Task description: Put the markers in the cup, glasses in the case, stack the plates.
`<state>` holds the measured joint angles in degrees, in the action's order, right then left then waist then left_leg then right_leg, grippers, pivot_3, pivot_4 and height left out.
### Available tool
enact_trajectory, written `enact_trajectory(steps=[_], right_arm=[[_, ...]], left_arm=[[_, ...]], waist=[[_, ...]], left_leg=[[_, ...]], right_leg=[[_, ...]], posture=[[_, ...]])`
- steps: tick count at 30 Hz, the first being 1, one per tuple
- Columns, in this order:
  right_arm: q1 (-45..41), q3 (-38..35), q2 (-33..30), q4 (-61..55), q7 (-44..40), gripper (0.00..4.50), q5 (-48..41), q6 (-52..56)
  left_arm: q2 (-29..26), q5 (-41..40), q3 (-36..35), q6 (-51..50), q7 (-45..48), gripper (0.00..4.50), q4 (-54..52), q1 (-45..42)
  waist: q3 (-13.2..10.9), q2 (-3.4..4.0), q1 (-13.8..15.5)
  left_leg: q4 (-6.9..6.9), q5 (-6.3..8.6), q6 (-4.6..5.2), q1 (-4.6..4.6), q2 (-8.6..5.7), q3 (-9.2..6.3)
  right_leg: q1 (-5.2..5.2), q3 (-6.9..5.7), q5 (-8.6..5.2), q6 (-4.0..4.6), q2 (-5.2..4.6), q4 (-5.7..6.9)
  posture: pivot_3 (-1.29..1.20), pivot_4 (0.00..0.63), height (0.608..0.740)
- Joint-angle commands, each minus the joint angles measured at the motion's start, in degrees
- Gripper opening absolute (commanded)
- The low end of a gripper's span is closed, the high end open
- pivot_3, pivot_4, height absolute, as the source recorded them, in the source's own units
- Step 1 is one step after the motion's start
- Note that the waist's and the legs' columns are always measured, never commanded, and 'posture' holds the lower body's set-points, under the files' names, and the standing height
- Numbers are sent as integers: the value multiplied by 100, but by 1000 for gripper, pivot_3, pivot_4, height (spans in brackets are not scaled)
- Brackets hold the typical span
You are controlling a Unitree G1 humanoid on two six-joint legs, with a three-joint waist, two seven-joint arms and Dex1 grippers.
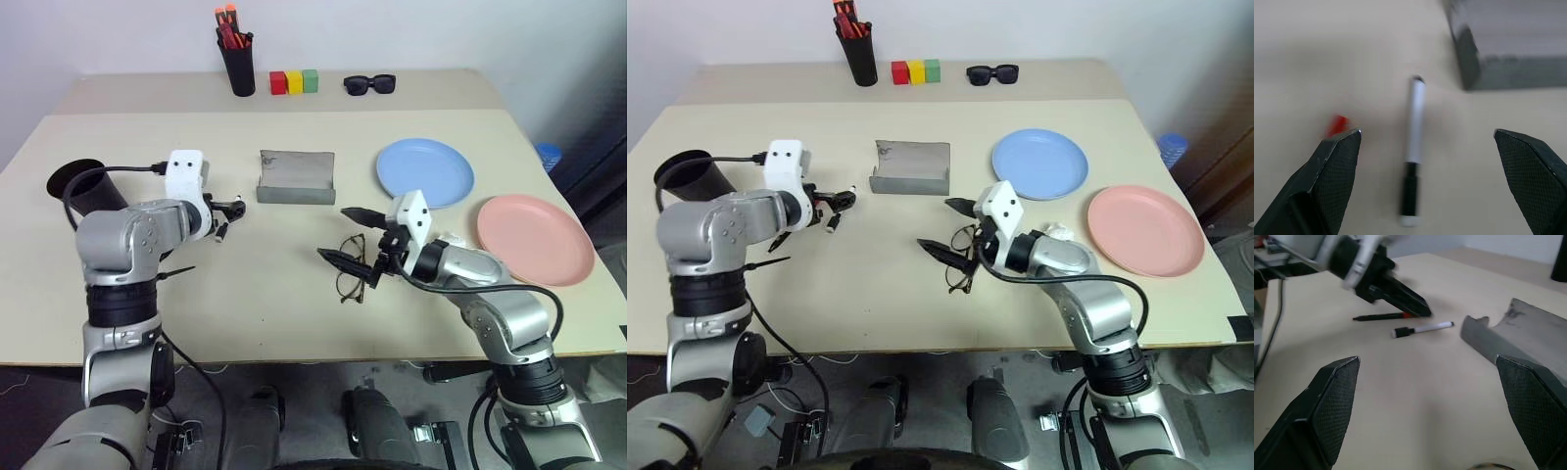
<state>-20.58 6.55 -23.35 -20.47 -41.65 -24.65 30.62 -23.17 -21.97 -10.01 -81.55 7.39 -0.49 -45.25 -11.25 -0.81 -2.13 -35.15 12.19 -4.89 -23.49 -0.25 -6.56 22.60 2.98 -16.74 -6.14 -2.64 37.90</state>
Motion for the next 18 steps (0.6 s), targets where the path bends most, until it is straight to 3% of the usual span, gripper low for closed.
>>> enact_trajectory(steps=[1, 5, 6, 9, 15, 18], right_arm=[[-1, -64, 32, -228, 108, 4500, -7, -117], [45, -84, -29, -214, 113, 4500, 18, -179], [50, -90, -45, -217, 108, 4500, 16, -185], [50, -107, -91, -241, 61, 4500, -18, -172], [33, -48, -105, -225, 11, 4500, 3, -194], [12, -34, -97, -216, 0, 4500, 6, -193]], left_arm=[[64, 83, -178, -499, -52, 4471, 309, -333], [139, 163, -272, -774, -79, 4471, 554, -390], [159, 226, -296, -786, -134, 4222, 626, -389], [182, 362, -351, -738, -216, 3260, 763, -398], [228, 555, -362, -439, -254, 195, 794, -346], [287, 788, -360, 1565, -285, 91, 230, -164]], waist=[[0, 0, -27], [0, 0, -44], [0, 0, -42], [0, -1, -40], [0, 0, -29], [-1, -1, -19]], left_leg=[[-1, 0, -1, 0, 0, 0], [-1, -1, -2, 2, 0, 0], [-1, -1, -2, 2, 0, 0], [-2, -2, -3, 3, 0, 0], [-2, -2, -4, 3, -1, 0], [-2, -3, -5, 2, -1, 0]], right_leg=[[0, 0, 0, 0, 0, 1], [3, 1, 0, 0, 0, 10], [5, 1, 0, 0, 0, 11], [4, 2, 0, 0, -1, 11], [3, 2, 0, 0, -2, 11], [3, 2, 0, 0, -3, 10]], posture=[[0, 150, 740], [0, 150, 740], [0, 150, 740], [0, 150, 740], [0, 150, 740], [0, 150, 740]])
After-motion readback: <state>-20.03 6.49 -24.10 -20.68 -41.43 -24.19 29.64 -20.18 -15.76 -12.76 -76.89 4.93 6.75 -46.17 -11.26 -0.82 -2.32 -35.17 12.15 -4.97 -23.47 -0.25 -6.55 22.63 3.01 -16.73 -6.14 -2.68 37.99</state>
